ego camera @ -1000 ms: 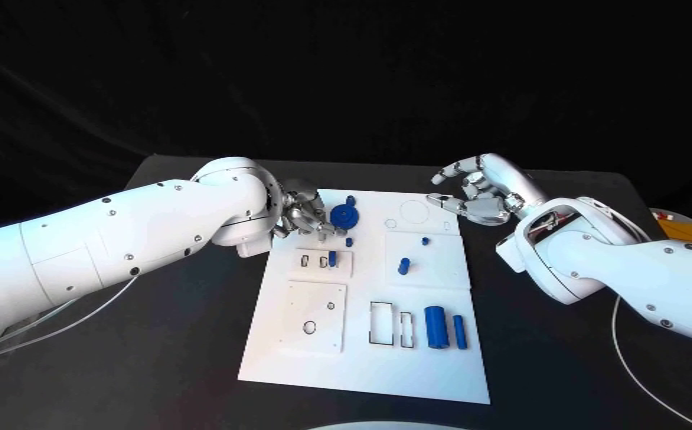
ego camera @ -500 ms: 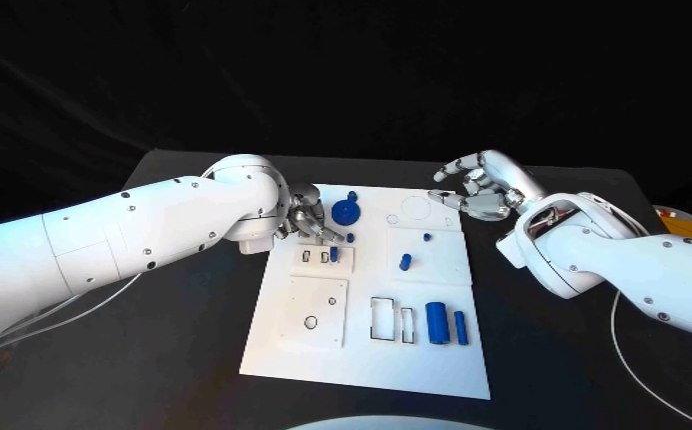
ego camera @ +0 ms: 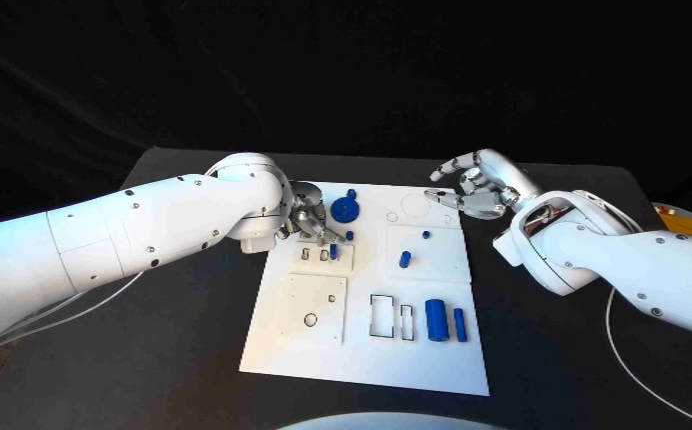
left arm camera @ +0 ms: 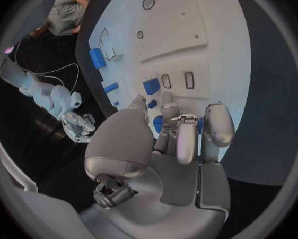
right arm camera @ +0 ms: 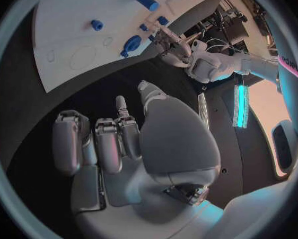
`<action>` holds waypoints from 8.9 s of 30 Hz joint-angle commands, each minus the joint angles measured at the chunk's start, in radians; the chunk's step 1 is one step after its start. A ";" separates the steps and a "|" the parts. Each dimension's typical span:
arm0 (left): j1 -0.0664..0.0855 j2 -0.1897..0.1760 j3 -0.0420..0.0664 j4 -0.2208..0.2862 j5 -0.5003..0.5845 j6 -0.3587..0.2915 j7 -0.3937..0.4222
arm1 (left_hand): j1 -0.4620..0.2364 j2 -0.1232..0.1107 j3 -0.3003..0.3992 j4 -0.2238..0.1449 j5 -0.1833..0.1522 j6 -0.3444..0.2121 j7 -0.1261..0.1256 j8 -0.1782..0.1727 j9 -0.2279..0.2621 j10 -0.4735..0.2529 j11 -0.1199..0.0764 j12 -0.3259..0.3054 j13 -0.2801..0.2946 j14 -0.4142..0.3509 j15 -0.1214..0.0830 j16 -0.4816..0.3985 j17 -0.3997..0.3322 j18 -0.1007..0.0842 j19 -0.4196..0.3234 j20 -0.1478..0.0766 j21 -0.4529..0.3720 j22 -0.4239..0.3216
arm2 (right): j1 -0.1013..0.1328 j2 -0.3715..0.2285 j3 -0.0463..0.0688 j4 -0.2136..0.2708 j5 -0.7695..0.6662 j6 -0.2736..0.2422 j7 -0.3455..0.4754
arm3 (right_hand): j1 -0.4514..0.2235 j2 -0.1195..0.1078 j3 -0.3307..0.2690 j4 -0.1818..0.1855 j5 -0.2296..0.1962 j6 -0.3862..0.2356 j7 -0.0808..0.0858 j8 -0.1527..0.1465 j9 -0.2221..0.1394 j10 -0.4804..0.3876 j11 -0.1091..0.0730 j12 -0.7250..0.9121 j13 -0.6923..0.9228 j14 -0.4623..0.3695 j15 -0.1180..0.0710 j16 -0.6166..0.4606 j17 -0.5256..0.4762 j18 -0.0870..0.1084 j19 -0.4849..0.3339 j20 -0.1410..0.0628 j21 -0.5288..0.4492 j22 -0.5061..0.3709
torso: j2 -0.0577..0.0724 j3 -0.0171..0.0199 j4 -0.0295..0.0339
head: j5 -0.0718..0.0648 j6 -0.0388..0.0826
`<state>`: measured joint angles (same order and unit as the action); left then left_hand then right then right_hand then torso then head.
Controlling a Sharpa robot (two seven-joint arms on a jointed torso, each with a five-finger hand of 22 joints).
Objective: Assemble the parts on the task board
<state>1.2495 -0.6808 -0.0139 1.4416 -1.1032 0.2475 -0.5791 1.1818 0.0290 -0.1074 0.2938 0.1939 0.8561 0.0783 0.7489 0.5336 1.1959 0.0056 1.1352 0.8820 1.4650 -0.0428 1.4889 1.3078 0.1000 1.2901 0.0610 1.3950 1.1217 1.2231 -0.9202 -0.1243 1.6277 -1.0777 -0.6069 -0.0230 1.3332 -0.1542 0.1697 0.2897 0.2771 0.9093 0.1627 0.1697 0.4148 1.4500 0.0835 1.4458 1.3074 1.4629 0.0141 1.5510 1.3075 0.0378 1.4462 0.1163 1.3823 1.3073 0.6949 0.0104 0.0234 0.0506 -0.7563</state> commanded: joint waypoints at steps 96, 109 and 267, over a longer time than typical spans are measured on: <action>-0.038 -0.039 -0.018 0.066 -0.068 -0.088 -0.014 | 0.052 -0.264 1.016 -0.067 -0.001 -0.009 -0.046 0.141 0.224 0.082 -0.042 0.060 0.050 0.076 -0.046 0.029 0.151 -0.031 0.075 -0.034 0.062 0.125 | -0.020 0.003 -0.001 -0.022 -0.013 0.025 -0.009 | -0.002 0.010 -0.010 0.000 0.018 -0.009 -0.001 0.010 0.001 -0.005 -0.004 -0.005 0.124 0.086 -0.007 -0.006 0.169 0.016 -0.004 -0.004 -0.015 0.117 | 0.001 0.0008 0.0004 | 0.013 -0.023; -0.042 -0.036 -0.019 0.062 -0.077 -0.057 -0.017 | 0.043 -0.266 1.023 -0.068 -0.002 -0.007 -0.048 0.146 0.228 0.083 -0.044 0.059 0.046 0.076 -0.047 0.029 0.151 -0.032 0.079 -0.035 0.064 0.130 | -0.020 0.003 -0.001 -0.022 -0.006 0.026 -0.009 | -0.002 0.010 -0.010 0.000 0.018 -0.009 -0.001 0.010 0.001 -0.005 -0.004 -0.005 0.124 0.086 -0.007 -0.006 0.169 0.016 -0.004 -0.004 -0.015 0.117 | 0.001 0.0006 -0.0003 | 0.014 -0.025; -0.043 -0.015 -0.019 0.020 -0.042 -0.030 -0.036 | -0.247 -0.214 0.654 0.002 -0.011 0.040 -0.064 0.142 0.237 0.093 -0.055 0.076 0.025 0.077 -0.057 0.028 0.153 -0.038 0.096 -0.047 0.069 0.160 | -0.026 -0.005 -0.001 -0.026 -0.008 0.030 -0.017 | -0.118 0.055 -0.104 0.004 -0.051 -0.030 -0.004 0.049 -0.001 -0.017 -0.007 -0.020 0.108 0.082 -0.010 -0.016 0.147 0.021 -0.012 -0.006 -0.045 0.104 | 0.001 0.0006 0.0001 | 0.008 -0.038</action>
<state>1.2106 -0.6965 -0.0301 1.4617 -1.1510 0.2080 -0.6059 0.9438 -0.1853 0.5506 0.2957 0.1857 0.8960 0.0070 0.8961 0.7693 1.2887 -0.0481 1.2076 0.9081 1.4649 -0.0927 1.5133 1.3073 0.0687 1.3812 0.0127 1.4608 1.2808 1.1978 -0.9253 -0.1250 1.6012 -1.0771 -0.5889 -0.0396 1.2263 -0.0974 0.0716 0.2938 0.2318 0.8852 0.1579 0.2124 0.4141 1.4358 0.0764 1.4302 1.3077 1.4665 0.0107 1.5394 1.3079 0.0533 1.4355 0.1128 1.3438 1.3081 0.6956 0.0111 0.0236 0.0577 -0.7957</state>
